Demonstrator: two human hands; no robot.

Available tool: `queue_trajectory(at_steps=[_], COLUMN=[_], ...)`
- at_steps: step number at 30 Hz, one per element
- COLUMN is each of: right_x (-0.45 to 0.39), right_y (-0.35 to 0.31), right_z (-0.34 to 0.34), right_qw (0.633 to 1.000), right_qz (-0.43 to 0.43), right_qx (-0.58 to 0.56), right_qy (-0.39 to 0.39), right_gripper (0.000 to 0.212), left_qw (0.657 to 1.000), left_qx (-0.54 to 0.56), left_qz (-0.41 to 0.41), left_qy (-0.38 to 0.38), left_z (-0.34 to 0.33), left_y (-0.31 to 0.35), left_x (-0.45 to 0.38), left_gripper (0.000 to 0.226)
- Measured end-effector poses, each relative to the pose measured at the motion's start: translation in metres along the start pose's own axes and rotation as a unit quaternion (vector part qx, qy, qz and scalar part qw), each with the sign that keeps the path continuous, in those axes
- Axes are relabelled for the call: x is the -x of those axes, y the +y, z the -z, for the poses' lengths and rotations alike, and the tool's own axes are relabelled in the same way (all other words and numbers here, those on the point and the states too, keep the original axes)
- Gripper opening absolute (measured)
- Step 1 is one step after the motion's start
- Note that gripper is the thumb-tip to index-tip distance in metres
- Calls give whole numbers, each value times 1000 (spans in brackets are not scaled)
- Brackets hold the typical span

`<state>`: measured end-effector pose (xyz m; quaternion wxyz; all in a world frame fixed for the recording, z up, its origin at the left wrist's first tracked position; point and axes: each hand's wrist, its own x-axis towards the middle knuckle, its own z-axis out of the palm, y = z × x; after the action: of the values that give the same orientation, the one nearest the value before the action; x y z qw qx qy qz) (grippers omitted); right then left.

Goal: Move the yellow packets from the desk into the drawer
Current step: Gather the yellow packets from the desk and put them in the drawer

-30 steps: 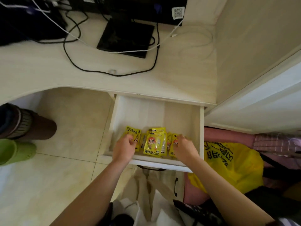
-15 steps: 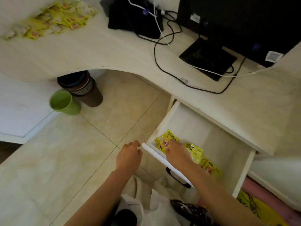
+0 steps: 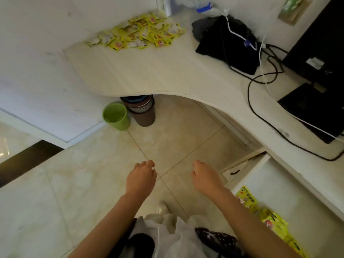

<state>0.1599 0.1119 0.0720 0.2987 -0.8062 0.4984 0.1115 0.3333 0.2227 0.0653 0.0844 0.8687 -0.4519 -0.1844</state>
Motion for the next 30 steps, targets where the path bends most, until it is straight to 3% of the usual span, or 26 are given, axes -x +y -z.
queue_trajectory(at_steps=[11, 30], right_x=[-101, -354], right_y=[-91, -163], right_z=[35, 181], right_qw=[997, 989], right_qz=[50, 123], right_qx=[35, 72], right_qy=[56, 43], right_gripper=[29, 34], left_qw=[999, 995], left_qx=[-17, 30], left_qz=[1, 51], left_qy=[47, 82], left_z=[60, 133], left_y=[-61, -37], left_x=[-113, -361], left_gripper=[29, 26])
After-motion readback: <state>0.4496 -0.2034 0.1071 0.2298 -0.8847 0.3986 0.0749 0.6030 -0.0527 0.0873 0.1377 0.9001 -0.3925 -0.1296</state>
